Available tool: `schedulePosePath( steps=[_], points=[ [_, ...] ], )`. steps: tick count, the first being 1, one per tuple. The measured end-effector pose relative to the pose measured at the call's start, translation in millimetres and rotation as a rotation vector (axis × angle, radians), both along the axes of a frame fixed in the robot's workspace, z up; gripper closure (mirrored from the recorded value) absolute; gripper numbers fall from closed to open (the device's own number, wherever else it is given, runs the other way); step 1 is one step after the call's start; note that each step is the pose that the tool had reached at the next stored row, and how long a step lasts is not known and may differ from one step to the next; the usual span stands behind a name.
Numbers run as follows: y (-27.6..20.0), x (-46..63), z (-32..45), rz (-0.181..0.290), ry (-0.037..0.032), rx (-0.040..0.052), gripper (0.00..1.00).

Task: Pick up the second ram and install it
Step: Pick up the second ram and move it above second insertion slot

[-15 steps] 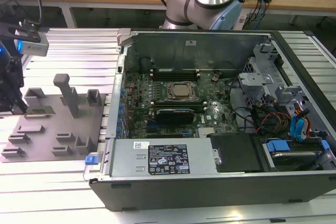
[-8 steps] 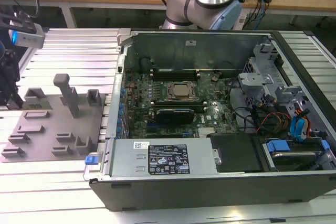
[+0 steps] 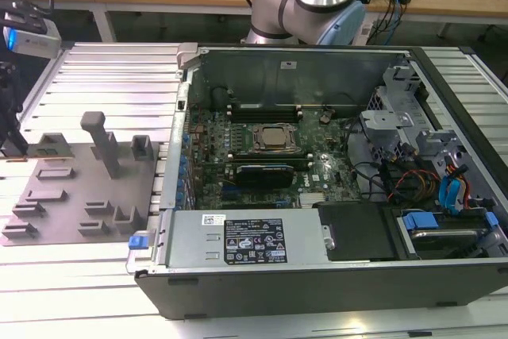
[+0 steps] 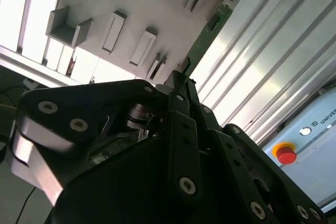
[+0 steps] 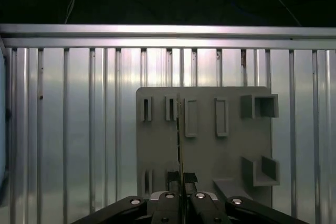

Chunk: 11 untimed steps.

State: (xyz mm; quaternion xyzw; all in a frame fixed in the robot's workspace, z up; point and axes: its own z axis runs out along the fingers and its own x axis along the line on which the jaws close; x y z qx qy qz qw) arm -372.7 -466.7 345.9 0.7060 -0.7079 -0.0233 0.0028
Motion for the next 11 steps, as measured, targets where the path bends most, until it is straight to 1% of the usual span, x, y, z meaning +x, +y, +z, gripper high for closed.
schedulePosePath(
  steps=[1,2,4,7,11],
  points=[
    [0.0,0.0,1.6,0.0,0.0,0.0,0.89],
    [0.0,0.0,5.3,0.0,0.0001,0.0,0.89],
    [0.0,0.0,8.7,0.0,-0.0001,0.0001,0.89],
    [0.0,0.0,17.5,0.0,-0.0001,0.0001,0.89],
    [0.0,0.0,27.2,0.0,0.0,0.0,0.89]
  ],
)
